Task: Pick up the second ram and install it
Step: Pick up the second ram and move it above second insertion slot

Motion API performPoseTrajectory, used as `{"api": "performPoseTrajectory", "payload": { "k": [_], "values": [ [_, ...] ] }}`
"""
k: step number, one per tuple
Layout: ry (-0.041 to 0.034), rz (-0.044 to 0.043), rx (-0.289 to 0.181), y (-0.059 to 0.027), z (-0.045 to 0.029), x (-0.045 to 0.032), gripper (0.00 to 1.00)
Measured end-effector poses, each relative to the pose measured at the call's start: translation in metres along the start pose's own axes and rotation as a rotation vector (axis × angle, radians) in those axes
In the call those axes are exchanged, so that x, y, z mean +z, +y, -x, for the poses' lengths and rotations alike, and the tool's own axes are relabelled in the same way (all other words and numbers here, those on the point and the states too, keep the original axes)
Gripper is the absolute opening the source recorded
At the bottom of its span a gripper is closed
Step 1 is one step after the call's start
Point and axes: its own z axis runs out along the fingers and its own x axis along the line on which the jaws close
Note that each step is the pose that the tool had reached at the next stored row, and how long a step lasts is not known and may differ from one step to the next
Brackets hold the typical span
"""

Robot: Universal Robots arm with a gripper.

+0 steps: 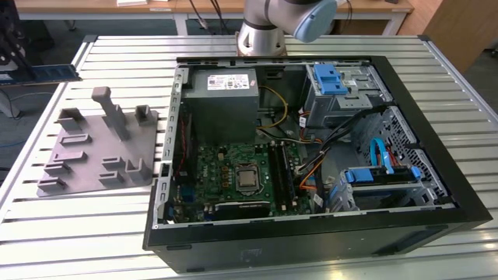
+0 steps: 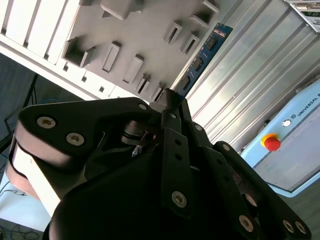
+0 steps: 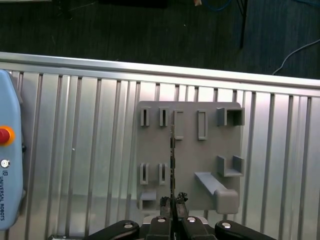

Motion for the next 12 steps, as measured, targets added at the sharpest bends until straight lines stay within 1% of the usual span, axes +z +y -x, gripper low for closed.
{"api": "performPoseTrajectory", "payload": {
  "k": [12],
  "values": [
    [-0.0001,0.0011,0.000,-0.0278,-0.0019,-0.0001,0.14]
  ]
}}
